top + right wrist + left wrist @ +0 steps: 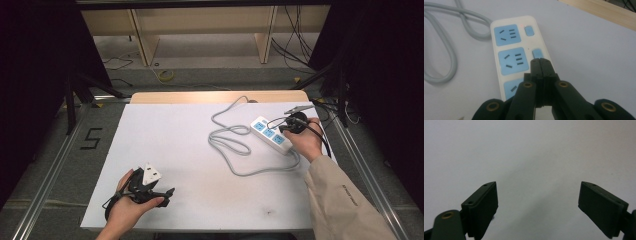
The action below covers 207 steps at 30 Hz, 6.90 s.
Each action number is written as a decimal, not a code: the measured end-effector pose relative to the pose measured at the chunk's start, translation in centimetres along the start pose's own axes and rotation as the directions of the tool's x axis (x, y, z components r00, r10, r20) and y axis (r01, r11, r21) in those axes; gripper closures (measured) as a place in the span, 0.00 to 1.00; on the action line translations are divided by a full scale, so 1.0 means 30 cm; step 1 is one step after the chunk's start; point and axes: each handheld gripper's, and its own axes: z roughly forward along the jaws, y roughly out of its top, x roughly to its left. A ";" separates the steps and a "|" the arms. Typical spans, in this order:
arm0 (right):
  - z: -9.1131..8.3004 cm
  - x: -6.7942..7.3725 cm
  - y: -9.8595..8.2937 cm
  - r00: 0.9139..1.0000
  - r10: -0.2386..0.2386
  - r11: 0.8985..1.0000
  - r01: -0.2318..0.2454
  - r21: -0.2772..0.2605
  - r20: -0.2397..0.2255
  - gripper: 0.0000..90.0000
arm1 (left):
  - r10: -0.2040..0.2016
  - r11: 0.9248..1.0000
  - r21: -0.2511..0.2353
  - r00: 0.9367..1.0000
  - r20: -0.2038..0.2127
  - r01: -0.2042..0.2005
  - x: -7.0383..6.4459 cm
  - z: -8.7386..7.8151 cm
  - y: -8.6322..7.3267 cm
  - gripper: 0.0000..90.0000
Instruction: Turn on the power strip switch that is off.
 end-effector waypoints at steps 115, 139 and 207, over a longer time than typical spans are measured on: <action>0.136 -0.006 0.122 1.000 0.000 0.982 0.000 0.189 0.003 1.00 | 0.014 1.000 0.002 1.000 0.014 -0.014 -0.006 0.007 0.001 0.17; 0.136 0.000 0.121 1.000 -0.010 0.983 0.008 0.184 0.009 1.00 | 0.019 1.000 0.004 1.000 0.011 -0.019 -0.007 0.008 0.003 0.17; 0.068 -0.019 0.072 0.999 0.034 0.995 -0.032 0.094 -0.022 0.90 | 0.023 1.000 0.007 1.000 0.011 -0.023 -0.011 0.013 0.007 0.17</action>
